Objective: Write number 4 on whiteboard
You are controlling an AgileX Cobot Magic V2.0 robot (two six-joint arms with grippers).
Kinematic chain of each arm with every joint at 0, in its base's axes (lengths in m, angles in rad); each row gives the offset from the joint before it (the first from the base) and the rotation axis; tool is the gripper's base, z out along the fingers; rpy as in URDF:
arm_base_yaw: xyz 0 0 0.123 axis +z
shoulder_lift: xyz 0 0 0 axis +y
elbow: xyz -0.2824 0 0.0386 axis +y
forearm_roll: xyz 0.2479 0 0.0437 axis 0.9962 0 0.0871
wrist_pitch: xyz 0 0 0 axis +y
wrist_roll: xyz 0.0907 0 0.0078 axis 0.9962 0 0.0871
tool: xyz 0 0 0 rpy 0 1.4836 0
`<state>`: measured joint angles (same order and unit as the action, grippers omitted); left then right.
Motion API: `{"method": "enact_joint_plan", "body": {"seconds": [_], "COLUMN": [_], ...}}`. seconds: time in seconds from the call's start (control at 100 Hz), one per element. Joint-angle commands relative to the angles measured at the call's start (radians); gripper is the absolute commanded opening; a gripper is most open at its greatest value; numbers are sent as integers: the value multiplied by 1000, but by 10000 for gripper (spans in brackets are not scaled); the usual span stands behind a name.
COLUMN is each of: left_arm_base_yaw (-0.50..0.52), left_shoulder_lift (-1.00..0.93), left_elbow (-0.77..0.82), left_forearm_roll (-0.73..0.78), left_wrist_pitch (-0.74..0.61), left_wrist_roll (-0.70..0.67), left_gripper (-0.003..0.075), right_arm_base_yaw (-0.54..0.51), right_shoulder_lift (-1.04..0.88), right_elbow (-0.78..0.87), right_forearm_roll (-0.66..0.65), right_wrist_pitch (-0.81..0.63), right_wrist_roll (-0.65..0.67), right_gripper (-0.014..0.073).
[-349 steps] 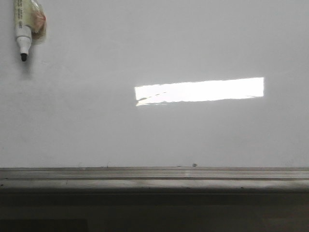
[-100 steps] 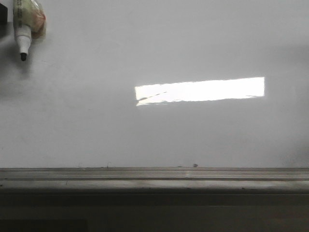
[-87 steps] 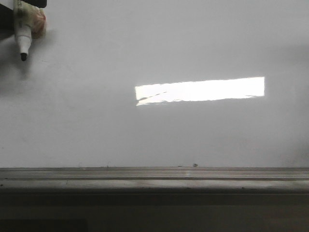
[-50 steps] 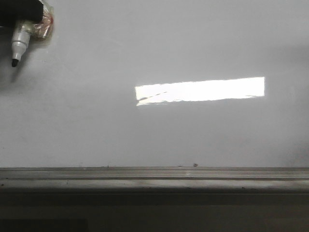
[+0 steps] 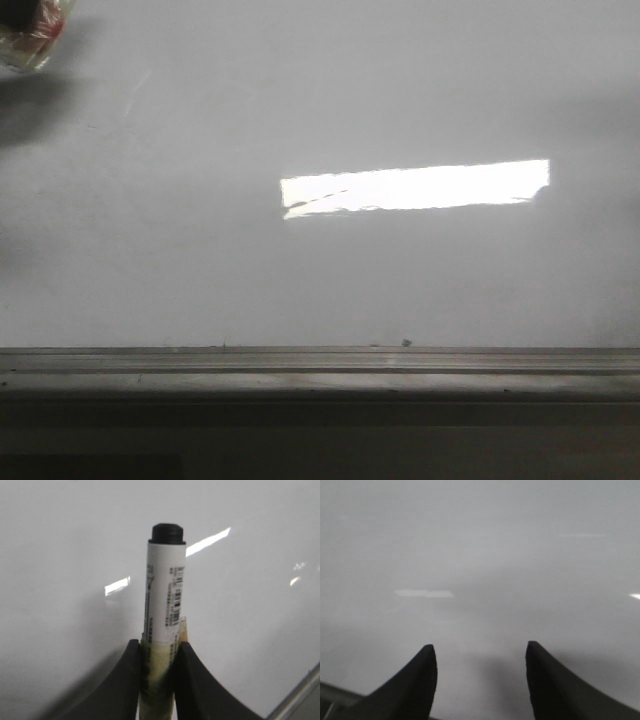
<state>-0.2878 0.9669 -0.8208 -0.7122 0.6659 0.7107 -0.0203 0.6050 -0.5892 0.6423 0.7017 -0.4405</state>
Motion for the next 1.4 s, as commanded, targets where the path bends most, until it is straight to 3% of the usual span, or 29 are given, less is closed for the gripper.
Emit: {"method": "enact_joint_plan", "body": {"seconds": [0.0,0.1,0.19,0.39,0.54,0.71,1.15,1.39], "left_arm_base_yaw": [-10,-43,-100,-289,-426,-479,-566,-570], "left_shoulder_lift": [-17,-4,23,89,160,206,302,303], "left_elbow": [-76,-130,-169,-238,-299,-368,-490,-502], "left_forearm_roll": [21,21,41,140,242,269,282,384], "left_wrist_pitch": [78,180,229,245,240,213,137,194], "left_wrist_roll": [67,163,202,224,195,163,163,96], "left_gripper": [-20,-20,-20,-20,-20,-20,-20,-20], "right_arm_base_yaw": [21,43,61,145,246,299,301,278], "right_shoulder_lift": [50,139,234,417,505,546,551,551], "right_elbow": [-84,-171,-254,-446,-533,-561,-561,-569], "right_forearm_roll": [190,377,491,517,502,486,471,391], "right_wrist_pitch": [50,190,332,501,501,472,445,363], "right_wrist_roll": [-158,-341,-427,-454,-454,-454,-454,-438], "right_gripper": [360,360,360,360,360,360,360,360]}}
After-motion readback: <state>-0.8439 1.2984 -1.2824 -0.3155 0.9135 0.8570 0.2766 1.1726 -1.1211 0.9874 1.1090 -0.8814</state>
